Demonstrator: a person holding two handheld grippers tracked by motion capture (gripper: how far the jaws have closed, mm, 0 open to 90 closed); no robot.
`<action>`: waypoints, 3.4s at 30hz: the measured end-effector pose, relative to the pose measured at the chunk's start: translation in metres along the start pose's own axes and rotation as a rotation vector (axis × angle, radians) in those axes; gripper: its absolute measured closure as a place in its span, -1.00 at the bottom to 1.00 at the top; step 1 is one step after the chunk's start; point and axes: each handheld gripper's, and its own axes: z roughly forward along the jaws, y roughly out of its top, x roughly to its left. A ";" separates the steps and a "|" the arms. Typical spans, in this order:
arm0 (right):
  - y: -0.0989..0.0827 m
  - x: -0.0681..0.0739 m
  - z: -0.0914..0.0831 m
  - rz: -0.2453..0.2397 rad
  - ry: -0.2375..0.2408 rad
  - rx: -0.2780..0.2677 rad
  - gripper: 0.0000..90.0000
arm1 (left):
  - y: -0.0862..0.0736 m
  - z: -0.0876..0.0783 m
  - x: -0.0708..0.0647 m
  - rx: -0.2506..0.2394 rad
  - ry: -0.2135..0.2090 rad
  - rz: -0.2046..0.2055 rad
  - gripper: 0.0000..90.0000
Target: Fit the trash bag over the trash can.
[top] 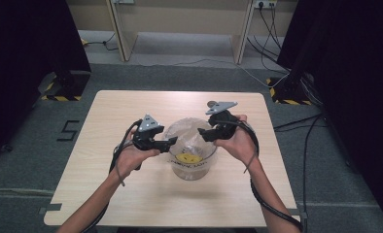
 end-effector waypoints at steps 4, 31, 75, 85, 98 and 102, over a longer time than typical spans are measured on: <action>0.015 0.019 0.015 -0.058 0.057 0.011 -0.20 | -0.004 -0.006 -0.005 -0.009 -0.010 0.011 -0.30; 0.016 0.019 0.020 -0.090 0.125 0.145 -0.14 | -0.016 -0.022 -0.007 -0.073 -0.047 -0.054 -0.32; -0.088 -0.054 -0.034 0.328 0.088 -0.224 -0.48 | -0.078 -0.060 0.024 -0.142 0.010 -0.139 -0.39; -0.124 -0.052 -0.032 0.396 0.050 -0.262 -0.53 | -0.105 -0.049 0.028 -0.093 0.030 -0.126 -0.40; -0.148 -0.047 -0.012 0.408 0.059 -0.218 -0.60 | -0.121 -0.034 0.026 -0.025 0.007 -0.096 -0.47; -0.155 -0.044 -0.008 0.400 0.051 -0.197 -0.63 | -0.129 -0.031 0.030 -0.004 0.028 -0.091 -0.49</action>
